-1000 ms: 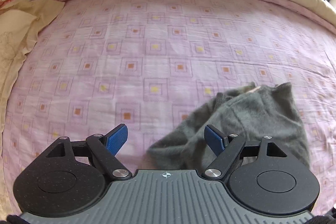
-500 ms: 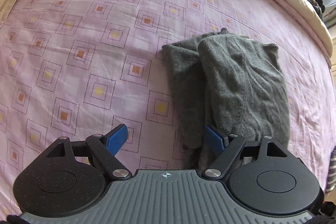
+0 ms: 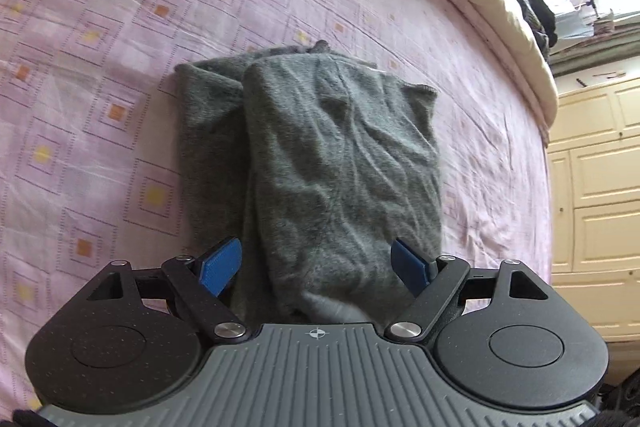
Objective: Fold small clothes
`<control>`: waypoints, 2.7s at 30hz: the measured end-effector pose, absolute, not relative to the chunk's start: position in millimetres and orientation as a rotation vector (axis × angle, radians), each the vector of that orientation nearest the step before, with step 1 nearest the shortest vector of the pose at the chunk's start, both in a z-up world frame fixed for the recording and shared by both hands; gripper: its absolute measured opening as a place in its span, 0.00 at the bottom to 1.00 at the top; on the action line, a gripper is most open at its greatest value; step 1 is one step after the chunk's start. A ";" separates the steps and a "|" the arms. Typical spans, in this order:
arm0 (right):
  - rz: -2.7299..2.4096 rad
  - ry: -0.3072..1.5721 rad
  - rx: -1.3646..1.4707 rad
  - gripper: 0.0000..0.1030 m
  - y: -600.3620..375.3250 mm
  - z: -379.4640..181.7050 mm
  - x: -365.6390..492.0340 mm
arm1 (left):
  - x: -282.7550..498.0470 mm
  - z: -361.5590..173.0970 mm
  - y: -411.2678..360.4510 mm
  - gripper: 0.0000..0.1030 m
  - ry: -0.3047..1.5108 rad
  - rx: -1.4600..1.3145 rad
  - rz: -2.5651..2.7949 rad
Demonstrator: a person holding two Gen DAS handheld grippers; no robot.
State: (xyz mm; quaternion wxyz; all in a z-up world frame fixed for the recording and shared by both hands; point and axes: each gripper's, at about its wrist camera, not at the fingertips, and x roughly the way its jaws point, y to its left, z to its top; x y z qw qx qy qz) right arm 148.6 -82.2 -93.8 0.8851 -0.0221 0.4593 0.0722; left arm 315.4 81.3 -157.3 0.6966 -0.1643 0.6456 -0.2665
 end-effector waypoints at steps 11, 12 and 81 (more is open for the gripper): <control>0.308 0.936 -0.375 0.74 -29.8 -126.5 129.6 | 322.8 -170.2 63.4 0.85 1.445 -0.321 -0.581; 0.327 0.936 -0.392 0.74 -23.8 -129.7 129.0 | 322.1 -169.3 64.2 0.85 1.444 -0.304 -0.582; 0.250 0.940 0.096 0.15 -68.9 -84.4 159.4 | 343.6 -135.1 44.1 0.14 1.331 -0.231 -0.690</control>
